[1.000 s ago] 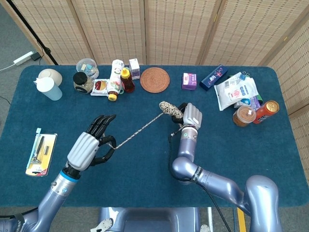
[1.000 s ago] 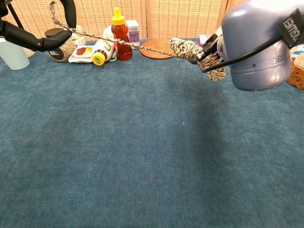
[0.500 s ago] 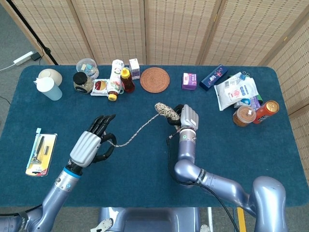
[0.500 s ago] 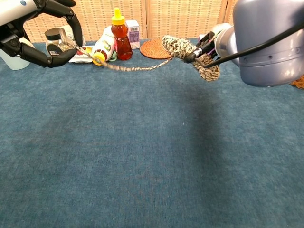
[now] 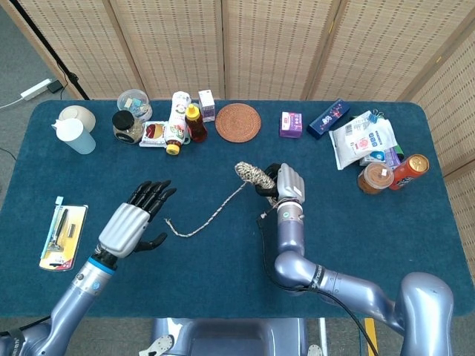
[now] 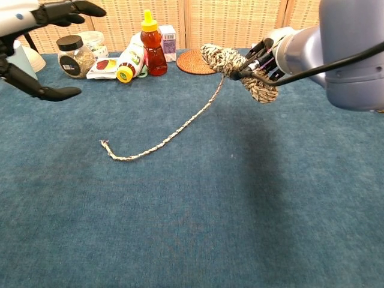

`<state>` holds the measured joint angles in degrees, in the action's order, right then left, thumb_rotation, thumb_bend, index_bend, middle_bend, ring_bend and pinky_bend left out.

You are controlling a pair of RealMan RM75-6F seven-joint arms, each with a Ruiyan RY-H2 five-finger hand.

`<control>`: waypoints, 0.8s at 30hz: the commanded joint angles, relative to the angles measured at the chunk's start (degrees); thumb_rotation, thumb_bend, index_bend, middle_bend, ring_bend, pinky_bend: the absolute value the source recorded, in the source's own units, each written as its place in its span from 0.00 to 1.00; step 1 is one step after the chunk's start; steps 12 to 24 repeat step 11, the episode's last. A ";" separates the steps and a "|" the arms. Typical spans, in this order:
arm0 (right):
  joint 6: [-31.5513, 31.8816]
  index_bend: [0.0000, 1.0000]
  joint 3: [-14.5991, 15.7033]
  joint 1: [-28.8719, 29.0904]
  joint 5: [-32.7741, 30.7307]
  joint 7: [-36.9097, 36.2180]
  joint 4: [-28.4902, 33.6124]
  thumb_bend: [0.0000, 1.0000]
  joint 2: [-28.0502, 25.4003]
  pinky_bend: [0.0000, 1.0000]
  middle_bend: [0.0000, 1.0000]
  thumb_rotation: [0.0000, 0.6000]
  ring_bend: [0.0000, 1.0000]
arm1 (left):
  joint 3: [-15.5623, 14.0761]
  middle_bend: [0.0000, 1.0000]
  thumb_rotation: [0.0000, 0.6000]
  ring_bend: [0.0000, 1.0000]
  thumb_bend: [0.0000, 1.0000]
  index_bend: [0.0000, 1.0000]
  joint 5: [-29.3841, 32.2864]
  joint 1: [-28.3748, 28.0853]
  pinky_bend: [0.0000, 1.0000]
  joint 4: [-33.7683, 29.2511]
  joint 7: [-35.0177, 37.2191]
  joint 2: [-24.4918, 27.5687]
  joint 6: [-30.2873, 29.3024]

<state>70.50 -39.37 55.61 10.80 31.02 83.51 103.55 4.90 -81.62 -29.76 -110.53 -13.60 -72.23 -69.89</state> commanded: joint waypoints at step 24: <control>-0.16 0.77 3.23 -3.11 2.32 -2.29 3.62 0.88 -2.51 0.64 0.58 1.00 0.47 | -3.54 0.00 1.00 0.00 0.27 0.00 0.39 5.61 0.00 -4.36 0.13 9.61 -2.48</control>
